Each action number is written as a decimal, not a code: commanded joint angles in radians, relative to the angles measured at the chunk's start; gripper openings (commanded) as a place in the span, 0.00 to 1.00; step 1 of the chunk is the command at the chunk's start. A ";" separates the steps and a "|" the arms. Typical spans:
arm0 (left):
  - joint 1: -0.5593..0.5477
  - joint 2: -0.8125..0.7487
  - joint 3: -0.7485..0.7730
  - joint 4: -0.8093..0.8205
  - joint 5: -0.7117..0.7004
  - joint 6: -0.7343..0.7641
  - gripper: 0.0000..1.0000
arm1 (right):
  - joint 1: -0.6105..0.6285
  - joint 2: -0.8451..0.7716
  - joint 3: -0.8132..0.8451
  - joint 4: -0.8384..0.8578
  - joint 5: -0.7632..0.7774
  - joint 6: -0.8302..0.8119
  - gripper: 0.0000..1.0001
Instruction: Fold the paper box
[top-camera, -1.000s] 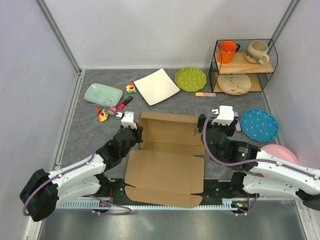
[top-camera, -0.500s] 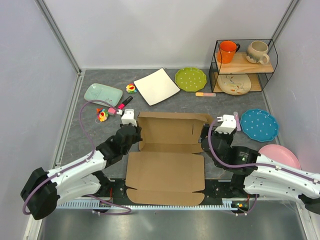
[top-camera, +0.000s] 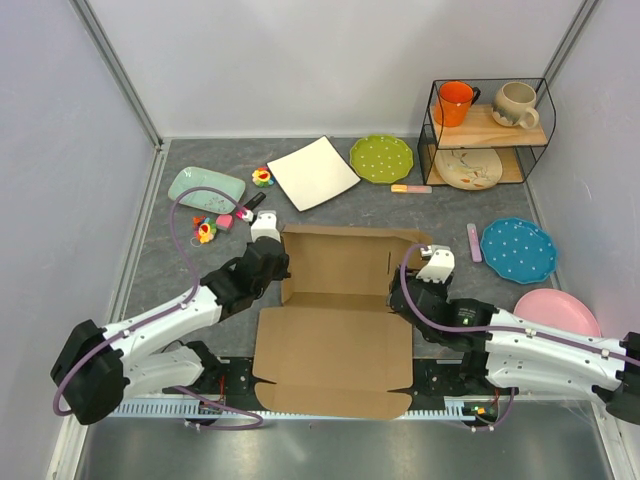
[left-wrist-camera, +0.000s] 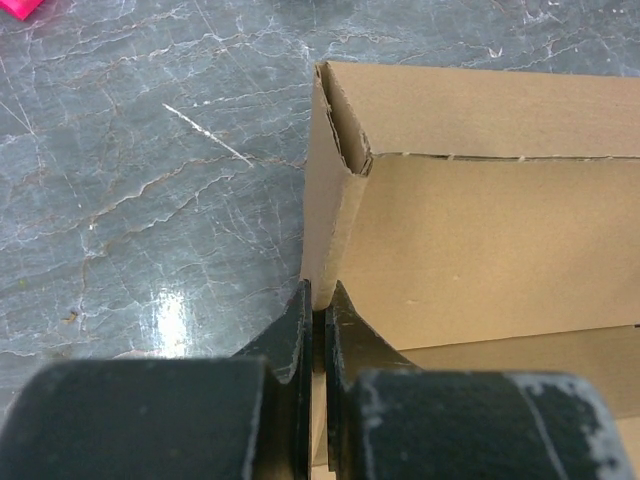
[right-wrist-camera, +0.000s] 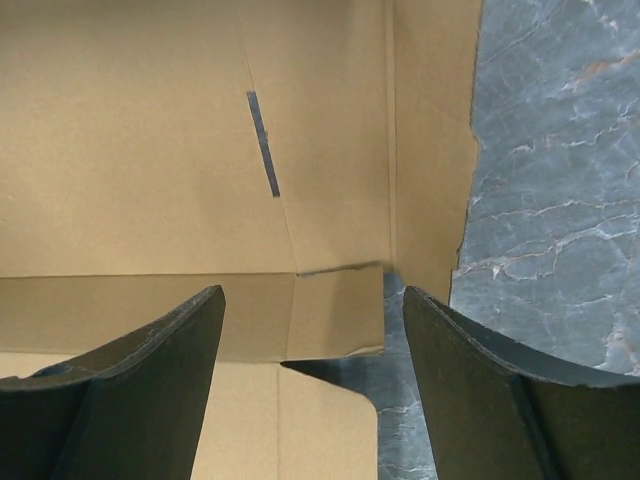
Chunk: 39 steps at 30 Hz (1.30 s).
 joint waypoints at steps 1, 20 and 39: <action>0.005 0.004 0.009 -0.105 -0.017 -0.088 0.02 | -0.003 0.001 -0.014 0.018 -0.030 0.081 0.79; 0.010 -0.094 -0.031 -0.103 -0.137 -0.063 0.02 | -0.010 0.153 -0.108 0.196 -0.110 0.126 0.84; 0.010 -0.102 -0.052 -0.077 -0.123 -0.042 0.02 | -0.135 0.267 -0.118 0.402 -0.216 -0.015 0.64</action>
